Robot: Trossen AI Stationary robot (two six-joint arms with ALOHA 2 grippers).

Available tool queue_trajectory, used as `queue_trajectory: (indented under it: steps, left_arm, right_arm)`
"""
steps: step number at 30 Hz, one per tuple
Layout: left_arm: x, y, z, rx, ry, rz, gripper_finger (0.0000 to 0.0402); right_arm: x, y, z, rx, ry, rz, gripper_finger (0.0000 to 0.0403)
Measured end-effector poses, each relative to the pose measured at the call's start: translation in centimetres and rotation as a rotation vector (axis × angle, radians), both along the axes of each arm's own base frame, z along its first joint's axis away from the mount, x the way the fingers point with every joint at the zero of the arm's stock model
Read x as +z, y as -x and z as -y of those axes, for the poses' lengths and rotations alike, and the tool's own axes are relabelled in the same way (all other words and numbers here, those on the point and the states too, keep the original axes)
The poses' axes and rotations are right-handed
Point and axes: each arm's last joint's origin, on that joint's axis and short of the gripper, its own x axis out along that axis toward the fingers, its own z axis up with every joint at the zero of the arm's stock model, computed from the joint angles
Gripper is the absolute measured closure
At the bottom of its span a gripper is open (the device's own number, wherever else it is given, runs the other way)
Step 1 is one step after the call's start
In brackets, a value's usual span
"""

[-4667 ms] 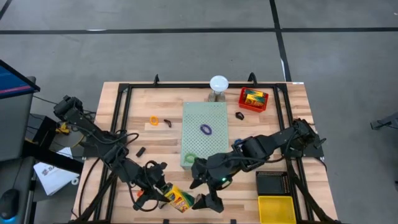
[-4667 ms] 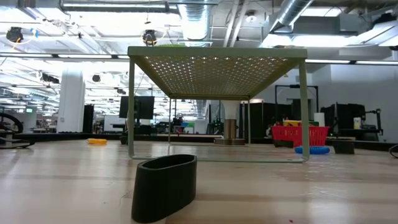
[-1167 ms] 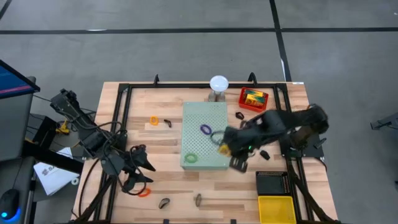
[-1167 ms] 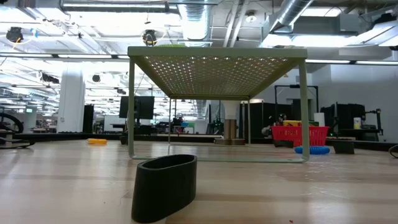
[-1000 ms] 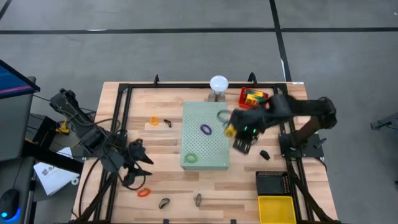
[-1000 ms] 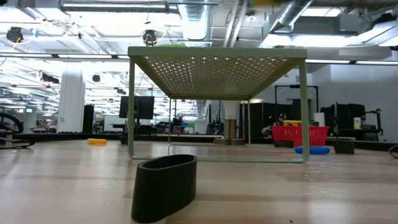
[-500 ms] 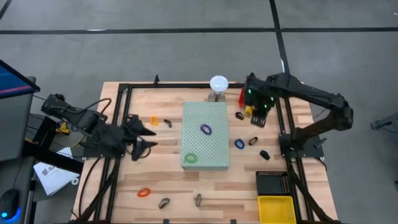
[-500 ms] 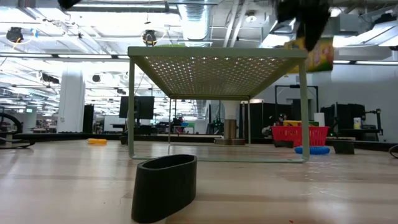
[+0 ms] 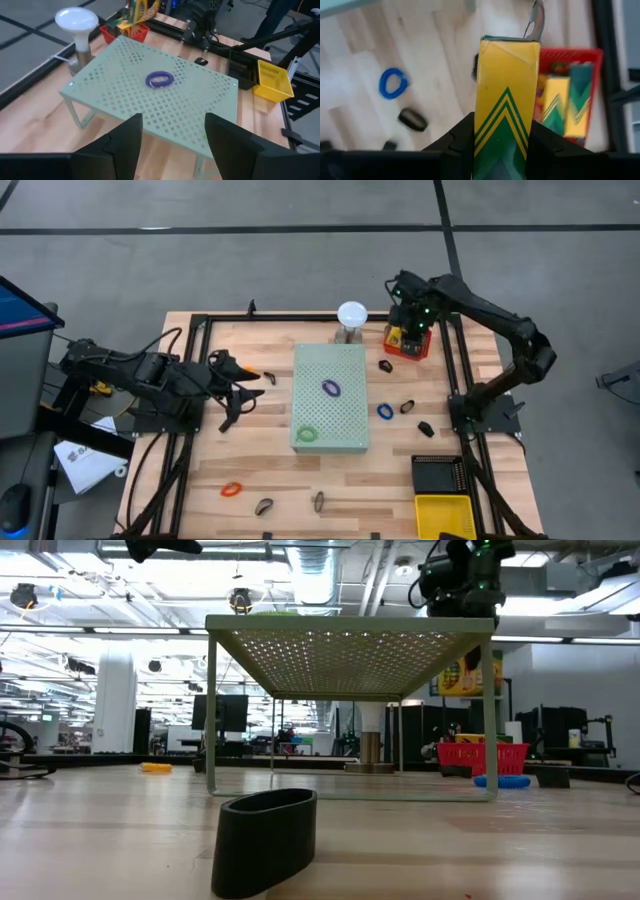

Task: Pick & Place Office Desk Supplies
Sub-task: Put the yellow crayon box into the red bin

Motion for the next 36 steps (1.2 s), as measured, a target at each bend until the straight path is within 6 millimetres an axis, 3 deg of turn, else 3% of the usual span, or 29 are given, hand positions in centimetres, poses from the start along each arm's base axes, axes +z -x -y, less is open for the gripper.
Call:
queue_trajectory:
  steps: [11,19,28,36]
  left_arm:
    - [-0.2,-0.4,0.1,-0.018,-0.017,-0.013,0.0192]
    - [-0.2,-0.3,0.4,-0.038,-0.007,-0.012,0.0192]
    - [-0.2,-0.2,0.7,-0.057,-0.005,-0.011,0.0192]
    - [-0.2,-0.3,0.7,-0.052,0.001,-0.010,0.0192]
  right_arm:
    - [-0.2,1.0,2.1,-0.024,0.029,0.029,0.0287]
    - [-4.0,1.2,2.7,-0.013,-0.044,-0.078,0.0288]
    - [-6.8,2.2,2.2,0.011,-0.096,-0.131,0.0287]
    - [-7.6,2.4,2.6,0.014,-0.072,-0.106,0.0291]
